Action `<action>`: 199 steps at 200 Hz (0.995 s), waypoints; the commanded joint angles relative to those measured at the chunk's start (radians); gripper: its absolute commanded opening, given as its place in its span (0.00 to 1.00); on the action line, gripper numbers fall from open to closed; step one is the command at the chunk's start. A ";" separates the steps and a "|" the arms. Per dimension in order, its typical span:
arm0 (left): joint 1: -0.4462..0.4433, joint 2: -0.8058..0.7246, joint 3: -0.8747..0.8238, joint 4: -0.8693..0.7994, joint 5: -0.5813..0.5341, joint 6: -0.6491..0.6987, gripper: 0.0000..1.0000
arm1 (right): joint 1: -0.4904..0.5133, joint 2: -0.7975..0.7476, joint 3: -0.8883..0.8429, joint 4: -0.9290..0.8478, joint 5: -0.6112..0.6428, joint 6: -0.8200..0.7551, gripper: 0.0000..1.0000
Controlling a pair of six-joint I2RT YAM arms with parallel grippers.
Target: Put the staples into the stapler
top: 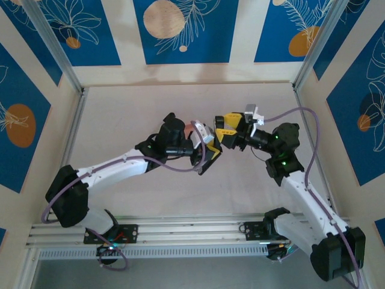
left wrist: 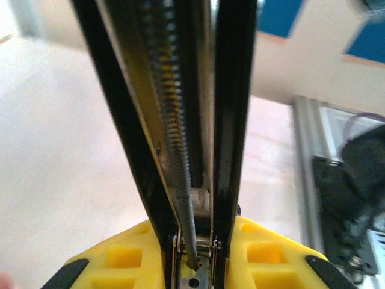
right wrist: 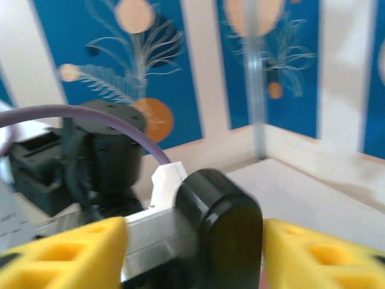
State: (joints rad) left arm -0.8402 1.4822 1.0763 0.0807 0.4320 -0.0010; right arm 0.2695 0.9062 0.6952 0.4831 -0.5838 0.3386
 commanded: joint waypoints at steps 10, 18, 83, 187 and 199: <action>0.015 0.059 0.140 -0.212 -0.307 -0.196 0.00 | -0.032 -0.091 -0.013 -0.220 0.328 0.100 0.77; 0.015 0.081 0.169 -0.260 -0.346 -0.248 0.00 | -0.037 -0.107 -0.009 -0.290 0.374 0.111 0.78; -0.018 0.311 0.422 -0.552 -0.440 -0.544 0.00 | -0.064 -0.181 -0.048 -0.693 0.623 0.325 0.77; -0.083 0.677 0.844 -0.773 -0.525 -0.789 0.00 | -0.149 -0.273 -0.159 -0.821 0.613 0.306 0.75; -0.089 0.734 0.924 -0.823 -0.538 -0.788 0.00 | -0.166 -0.273 -0.163 -0.821 0.595 0.303 0.75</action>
State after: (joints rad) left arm -0.9131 2.1445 1.8553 -0.6655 -0.0605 -0.7288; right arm 0.1329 0.6434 0.5419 -0.3016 0.0299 0.6701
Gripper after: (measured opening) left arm 0.192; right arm 0.754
